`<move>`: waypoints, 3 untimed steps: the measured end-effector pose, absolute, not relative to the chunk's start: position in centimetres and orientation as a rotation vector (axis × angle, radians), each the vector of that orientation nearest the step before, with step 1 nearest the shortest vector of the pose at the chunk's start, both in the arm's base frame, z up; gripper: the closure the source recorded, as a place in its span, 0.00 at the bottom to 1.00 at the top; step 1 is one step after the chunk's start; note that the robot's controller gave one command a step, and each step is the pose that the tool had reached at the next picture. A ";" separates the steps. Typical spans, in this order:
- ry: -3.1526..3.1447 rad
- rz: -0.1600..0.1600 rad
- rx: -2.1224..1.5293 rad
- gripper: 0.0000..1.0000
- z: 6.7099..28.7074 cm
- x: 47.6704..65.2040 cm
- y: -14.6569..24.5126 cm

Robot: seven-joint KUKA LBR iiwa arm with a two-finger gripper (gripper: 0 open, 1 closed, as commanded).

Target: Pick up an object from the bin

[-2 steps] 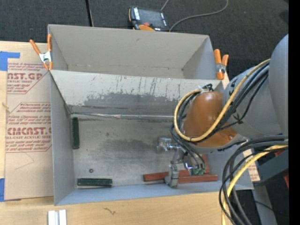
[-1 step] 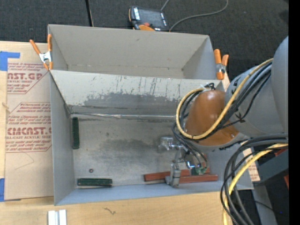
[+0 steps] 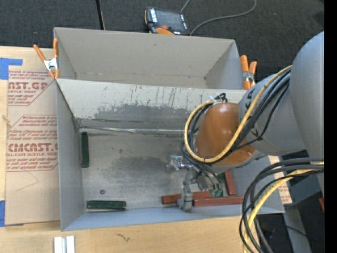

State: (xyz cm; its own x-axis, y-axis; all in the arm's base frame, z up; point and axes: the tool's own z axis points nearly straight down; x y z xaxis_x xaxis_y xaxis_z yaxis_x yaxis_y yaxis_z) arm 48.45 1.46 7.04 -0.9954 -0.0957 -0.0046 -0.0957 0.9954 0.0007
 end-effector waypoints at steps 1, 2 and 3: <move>3.129 0.001 -0.176 0.00 7.1 48.3 0.2; 3.127 -0.001 -0.226 0.00 7.1 48.4 0.8; 3.133 0.001 -0.157 0.00 7.3 48.5 -0.9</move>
Offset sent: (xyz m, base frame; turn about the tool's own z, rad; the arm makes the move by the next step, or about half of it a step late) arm -0.0036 -0.0134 -0.0004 -0.0180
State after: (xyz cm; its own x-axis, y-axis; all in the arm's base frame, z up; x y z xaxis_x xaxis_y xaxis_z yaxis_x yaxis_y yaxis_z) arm 48.45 -0.87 7.29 -0.9950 -0.1002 -0.0043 -0.1002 0.9950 0.0003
